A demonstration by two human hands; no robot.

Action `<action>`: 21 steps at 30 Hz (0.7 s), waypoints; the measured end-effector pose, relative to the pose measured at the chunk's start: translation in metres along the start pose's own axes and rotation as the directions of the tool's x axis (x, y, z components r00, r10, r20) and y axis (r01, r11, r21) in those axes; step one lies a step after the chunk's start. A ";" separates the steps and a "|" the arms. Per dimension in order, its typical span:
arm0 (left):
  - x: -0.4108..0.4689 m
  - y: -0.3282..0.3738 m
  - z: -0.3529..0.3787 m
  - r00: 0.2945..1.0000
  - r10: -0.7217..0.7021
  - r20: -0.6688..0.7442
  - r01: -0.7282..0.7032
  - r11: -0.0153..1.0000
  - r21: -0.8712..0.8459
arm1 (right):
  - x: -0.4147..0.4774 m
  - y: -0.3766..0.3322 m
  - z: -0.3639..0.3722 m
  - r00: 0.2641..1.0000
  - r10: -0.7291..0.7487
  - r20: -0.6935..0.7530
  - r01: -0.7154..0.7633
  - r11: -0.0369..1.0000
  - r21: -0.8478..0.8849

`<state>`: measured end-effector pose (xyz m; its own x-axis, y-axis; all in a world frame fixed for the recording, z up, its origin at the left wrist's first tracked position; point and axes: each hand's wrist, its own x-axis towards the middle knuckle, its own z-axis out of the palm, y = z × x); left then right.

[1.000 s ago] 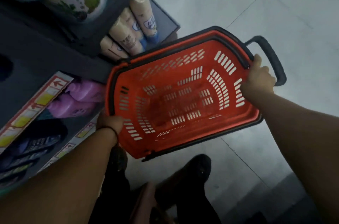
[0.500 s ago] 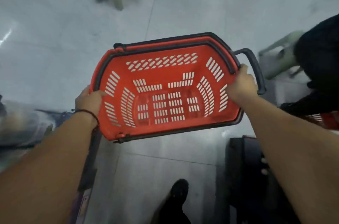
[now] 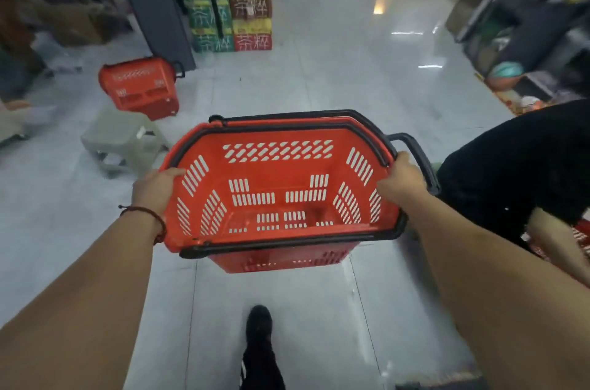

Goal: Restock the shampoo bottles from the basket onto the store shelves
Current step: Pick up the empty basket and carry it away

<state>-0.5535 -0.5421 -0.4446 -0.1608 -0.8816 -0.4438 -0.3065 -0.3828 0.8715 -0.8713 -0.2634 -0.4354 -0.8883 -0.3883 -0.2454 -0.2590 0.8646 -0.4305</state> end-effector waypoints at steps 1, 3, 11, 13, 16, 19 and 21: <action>0.036 0.021 0.020 0.998 -0.021 0.060 0.021 1.000 0.001 | 0.029 -0.014 -0.008 1.000 0.018 -0.008 -0.018 1.000 0.003; 0.110 0.062 0.062 0.980 -0.066 0.189 0.060 0.997 0.038 | 0.089 -0.040 -0.026 0.997 0.077 -0.030 -0.076 0.997 0.028; 0.260 0.261 0.250 0.977 0.057 0.205 -0.062 0.998 0.016 | 0.326 -0.132 -0.105 0.978 0.144 -0.151 -0.129 0.986 0.104; 0.300 0.302 0.302 0.982 0.079 0.172 -0.084 0.996 0.020 | 0.395 -0.148 -0.114 0.972 0.159 -0.175 -0.137 0.982 0.131; 0.372 0.364 0.382 0.985 0.107 0.139 -0.109 0.994 0.005 | 0.513 -0.176 -0.125 0.975 0.158 -0.155 -0.130 0.976 0.174; 0.441 0.433 0.451 0.985 0.129 0.110 -0.133 0.991 0.026 | 0.637 -0.219 -0.145 0.986 0.120 -0.114 -0.097 0.976 0.194; 0.489 0.480 0.490 0.984 0.146 0.099 -0.149 0.989 0.019 | 0.719 -0.255 -0.162 0.989 0.104 -0.101 -0.082 0.977 0.196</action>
<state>-1.2388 -1.0217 -0.3456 -0.2955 -0.8965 -0.3301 -0.2969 -0.2422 0.9237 -1.5051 -0.7116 -0.3614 -0.9441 -0.2624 -0.1996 -0.1055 0.8141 -0.5711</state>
